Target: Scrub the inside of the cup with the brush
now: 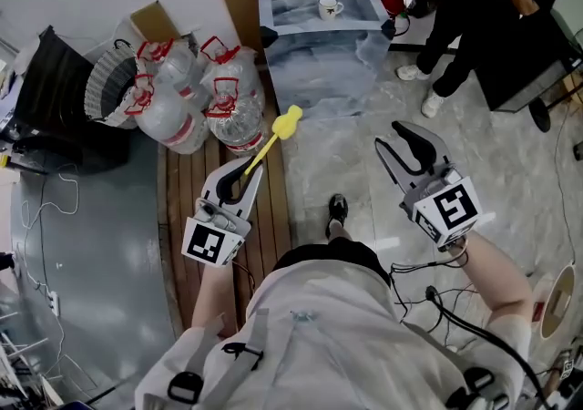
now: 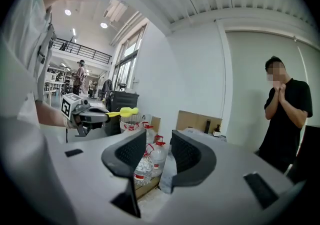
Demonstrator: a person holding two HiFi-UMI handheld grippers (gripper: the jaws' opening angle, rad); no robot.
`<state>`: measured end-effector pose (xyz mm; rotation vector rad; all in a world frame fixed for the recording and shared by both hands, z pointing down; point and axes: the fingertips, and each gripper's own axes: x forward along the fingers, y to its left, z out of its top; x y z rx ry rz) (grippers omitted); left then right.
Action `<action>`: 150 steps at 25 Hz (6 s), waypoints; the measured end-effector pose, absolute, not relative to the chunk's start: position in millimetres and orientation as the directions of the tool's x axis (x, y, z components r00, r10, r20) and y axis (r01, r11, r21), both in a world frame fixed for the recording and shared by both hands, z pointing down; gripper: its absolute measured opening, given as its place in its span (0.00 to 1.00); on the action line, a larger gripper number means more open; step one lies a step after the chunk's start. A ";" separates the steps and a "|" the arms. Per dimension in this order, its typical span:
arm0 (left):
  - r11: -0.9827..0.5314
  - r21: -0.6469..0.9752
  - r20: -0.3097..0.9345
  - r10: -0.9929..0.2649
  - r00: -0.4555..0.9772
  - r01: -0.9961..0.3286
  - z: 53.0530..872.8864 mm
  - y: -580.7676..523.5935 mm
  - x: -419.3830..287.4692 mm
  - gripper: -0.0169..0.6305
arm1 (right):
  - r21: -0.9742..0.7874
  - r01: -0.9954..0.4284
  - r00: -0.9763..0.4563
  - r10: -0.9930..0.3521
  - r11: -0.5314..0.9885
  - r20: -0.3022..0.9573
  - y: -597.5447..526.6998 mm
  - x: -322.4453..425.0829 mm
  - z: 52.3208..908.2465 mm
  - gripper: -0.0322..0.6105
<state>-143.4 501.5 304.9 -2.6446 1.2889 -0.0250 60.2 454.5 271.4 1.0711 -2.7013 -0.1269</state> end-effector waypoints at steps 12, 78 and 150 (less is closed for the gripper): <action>-0.589 -0.186 -0.048 -0.794 0.606 -0.786 309.9 414.8 -125.2 0.09 | 0.138 -0.658 -0.707 -0.670 0.740 0.225 371.6 87.0 288.3 0.31; -0.643 -0.126 0.004 -0.762 0.648 -0.755 331.4 -6.2 -145.2 0.09 | 0.068 -0.686 -0.669 -0.664 0.725 0.333 -23.3 67.4 316.4 0.31; -0.574 -0.011 0.317 -0.778 0.542 -0.819 433.1 -225.9 -101.0 0.09 | 0.129 0.105 -0.544 -0.052 0.986 0.837 -283.6 42.0 569.9 0.53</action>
